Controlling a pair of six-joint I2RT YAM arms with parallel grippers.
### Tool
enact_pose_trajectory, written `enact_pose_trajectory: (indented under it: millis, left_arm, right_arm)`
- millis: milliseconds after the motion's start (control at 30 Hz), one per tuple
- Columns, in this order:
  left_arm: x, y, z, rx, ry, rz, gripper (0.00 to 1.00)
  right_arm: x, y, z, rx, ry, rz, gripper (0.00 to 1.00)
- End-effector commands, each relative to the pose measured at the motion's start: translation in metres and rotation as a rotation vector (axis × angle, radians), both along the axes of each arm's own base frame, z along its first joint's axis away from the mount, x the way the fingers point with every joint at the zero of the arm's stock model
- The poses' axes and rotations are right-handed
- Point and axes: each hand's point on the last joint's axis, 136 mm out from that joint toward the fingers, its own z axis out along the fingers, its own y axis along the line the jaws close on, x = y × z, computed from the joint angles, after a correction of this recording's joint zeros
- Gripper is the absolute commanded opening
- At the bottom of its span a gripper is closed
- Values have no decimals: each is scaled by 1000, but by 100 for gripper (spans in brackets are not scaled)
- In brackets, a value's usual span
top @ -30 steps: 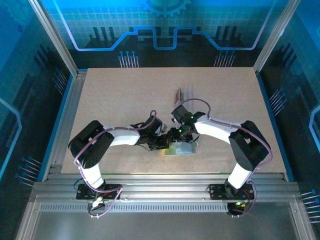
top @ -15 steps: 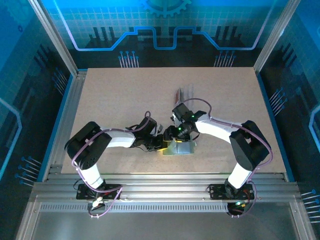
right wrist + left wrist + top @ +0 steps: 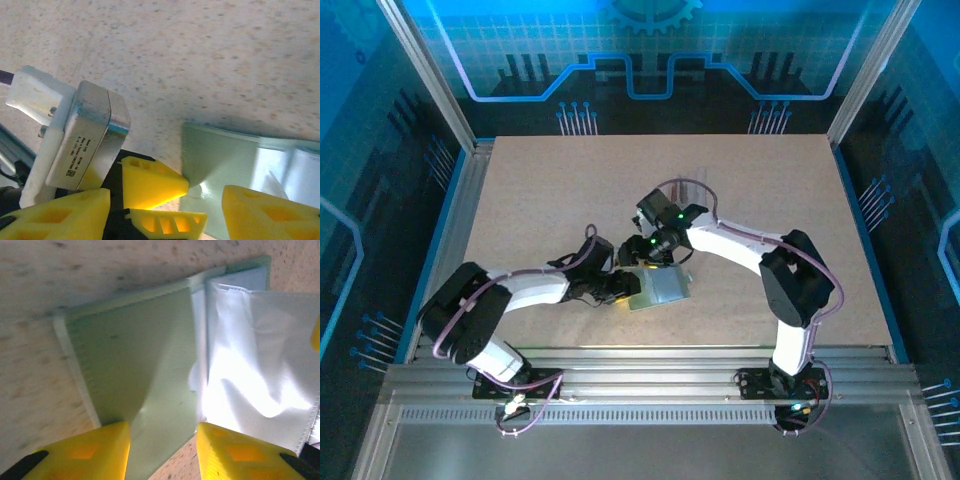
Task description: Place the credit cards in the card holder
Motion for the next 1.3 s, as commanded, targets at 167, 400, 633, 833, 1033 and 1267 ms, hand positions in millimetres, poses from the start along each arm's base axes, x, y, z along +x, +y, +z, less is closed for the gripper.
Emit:
enact_pose_trajectory:
  millis: [167,400,633,833,1033,1267]
  left_arm:
    - [-20,15,30,-38,-48,-42,48]
    - [-19,38,46,-10,-90,-30,51]
    - [-3,31,67,-25,-139,-24,51]
    - [8,23,61,-38,-122,-17,51]
    - [11,21,55,-40,-109,-10,50]
    - [12,18,47,-44,-96,-18,50]
  right_arm:
    - [10,39,38,117,-98,62,63]
    - [11,-15,58,-69,-214,33,61]
    - [56,-127,68,-517,-366,-164,41]
    - [119,-155,76,-752,-411,-188,46]
    - [179,-152,73,-832,-439,-230,56]
    - [218,-140,44,-882,-453,-244,56]
